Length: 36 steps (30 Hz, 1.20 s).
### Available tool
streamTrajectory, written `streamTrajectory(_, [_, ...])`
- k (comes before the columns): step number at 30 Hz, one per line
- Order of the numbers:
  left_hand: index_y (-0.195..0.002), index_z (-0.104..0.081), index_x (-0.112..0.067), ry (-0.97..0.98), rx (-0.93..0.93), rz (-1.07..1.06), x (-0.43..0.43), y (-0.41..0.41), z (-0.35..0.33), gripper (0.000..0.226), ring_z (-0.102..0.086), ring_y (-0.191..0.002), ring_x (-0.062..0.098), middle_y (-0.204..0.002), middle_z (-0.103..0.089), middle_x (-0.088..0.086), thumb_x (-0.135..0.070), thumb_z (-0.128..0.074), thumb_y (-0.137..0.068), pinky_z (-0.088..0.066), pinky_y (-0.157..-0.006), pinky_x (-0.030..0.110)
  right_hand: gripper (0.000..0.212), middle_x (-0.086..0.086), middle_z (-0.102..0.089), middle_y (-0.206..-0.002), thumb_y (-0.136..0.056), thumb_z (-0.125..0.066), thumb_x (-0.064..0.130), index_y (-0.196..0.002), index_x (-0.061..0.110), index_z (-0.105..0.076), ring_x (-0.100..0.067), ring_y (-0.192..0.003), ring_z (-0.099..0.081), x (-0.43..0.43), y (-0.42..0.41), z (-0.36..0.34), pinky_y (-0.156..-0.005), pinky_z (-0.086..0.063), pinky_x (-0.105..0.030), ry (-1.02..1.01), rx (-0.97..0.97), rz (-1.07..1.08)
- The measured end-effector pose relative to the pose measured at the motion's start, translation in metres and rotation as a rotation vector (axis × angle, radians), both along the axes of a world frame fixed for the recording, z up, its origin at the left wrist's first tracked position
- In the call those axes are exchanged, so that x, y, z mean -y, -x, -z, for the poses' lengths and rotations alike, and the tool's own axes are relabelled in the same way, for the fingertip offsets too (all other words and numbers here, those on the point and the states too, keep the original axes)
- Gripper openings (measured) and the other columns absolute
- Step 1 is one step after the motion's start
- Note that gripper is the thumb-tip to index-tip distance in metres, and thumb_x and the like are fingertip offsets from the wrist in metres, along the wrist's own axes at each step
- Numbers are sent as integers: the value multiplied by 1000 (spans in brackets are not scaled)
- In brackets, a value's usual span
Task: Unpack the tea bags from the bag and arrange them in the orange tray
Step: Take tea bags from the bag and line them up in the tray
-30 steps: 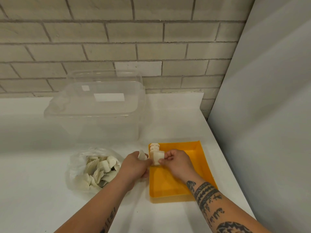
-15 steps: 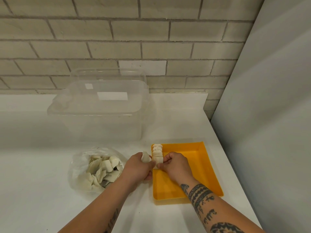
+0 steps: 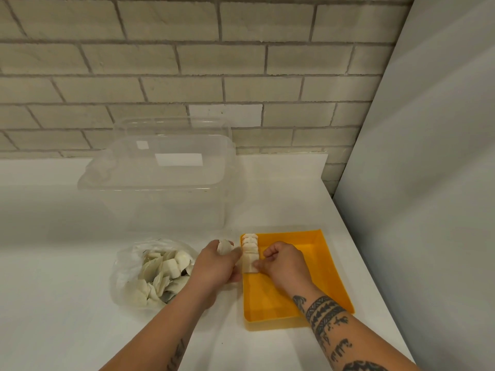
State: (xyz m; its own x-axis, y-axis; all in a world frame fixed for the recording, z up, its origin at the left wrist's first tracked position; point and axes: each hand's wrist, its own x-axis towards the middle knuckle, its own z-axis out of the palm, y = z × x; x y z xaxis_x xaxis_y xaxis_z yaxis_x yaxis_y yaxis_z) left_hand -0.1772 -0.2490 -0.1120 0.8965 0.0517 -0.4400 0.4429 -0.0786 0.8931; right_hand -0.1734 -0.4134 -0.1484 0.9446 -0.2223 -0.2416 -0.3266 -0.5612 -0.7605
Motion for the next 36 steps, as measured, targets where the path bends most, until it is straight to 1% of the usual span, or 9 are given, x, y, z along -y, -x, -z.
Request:
streamTrajectory(4, [-118, -58, -4, 476, -22, -74, -6, 0, -17, 26, -70, -86, 33, -99, -68, 19, -3, -41, -98, -63, -71, 41, 13, 16, -64, -89, -87, -77, 29, -91, 29, -64, 0, -82, -59, 7, 9, -22, -61, -39, -7, -56, 143, -5])
streamTrajectory(6, [-120, -57, -4, 573, 9, -44, -6, 0, -21, 31, -73, -95, 34, -101, -72, 19, 5, -37, -99, -64, -76, 44, 9, 16, -66, -91, -89, -74, 32, -93, 30, -66, 4, -80, -60, 5, 15, -33, -61, -41, -5, -130, 200, -25])
streamTrajectory(11, [-124, -59, -8, 456, 114, 58, 0, 7, -26, 25, -74, -99, 24, -116, -74, 13, -2, -57, -100, -64, -70, 33, 16, 12, -70, -92, -89, -73, 39, -100, 29, -69, 6, -74, -60, -3, 29, -51, -63, -46, -9, -285, 252, -62])
streamTrajectory(17, [-116, -66, -14, 289, 169, 50, 9, 14, -30, 32, -75, -91, 21, -110, -72, 14, -12, -79, -86, -59, -63, 26, 9, 12, -72, -87, -90, -72, 34, -96, 27, -71, 2, -79, -65, -3, 29, -59, -69, -50, -14, -310, 292, -56])
streamTrajectory(20, [-109, -68, -15, 207, 197, 41, 9, 16, -29, 34, -76, -86, 24, -104, -73, 13, -13, -85, -80, -59, -63, 28, 8, 14, -69, -72, -92, -71, 26, -87, 21, -73, 3, -68, -62, -2, 29, -59, -66, -49, -16, -356, 288, -67])
streamTrajectory(22, [-108, -68, -14, 183, 208, 39, 8, 16, -29, 32, -77, -83, 25, -99, -75, 14, -8, -83, -81, -61, -64, 31, 8, 13, -68, -69, -91, -72, 26, -86, 20, -73, 2, -66, -61, 0, 28, -58, -66, -49, -18, -382, 298, -53])
streamTrajectory(28, [-106, -67, -12, 120, 257, 71, 5, 14, -28, 25, -75, -74, 21, -93, -75, 17, -3, -78, -86, -63, -65, 32, 4, 4, -76, -88, -89, -74, 24, -90, 21, -76, -11, -84, -70, 9, 30, -56, -77, -54, -26, -395, 215, -151])
streamTrajectory(33, [-104, -69, -17, 84, 182, 5, 2, 6, -21, 13, -65, -70, 19, -90, -71, 11, -10, -60, -98, -63, -68, 33, 6, 5, -75, -80, -87, -78, 24, -89, 19, -74, -5, -72, -66, 15, 22, -49, -62, -48, -19, -388, 154, -69])
streamTrajectory(36, [-105, -67, -20, -4, 78, -50, -2, -1, -7, 13, -60, -70, 22, -96, -68, 12, -18, -56, -98, -61, -67, 32, 11, 5, -73, -78, -84, -80, 28, -85, 20, -72, -8, -71, -65, 21, 19, -35, -65, -53, -28, -300, 96, -9])
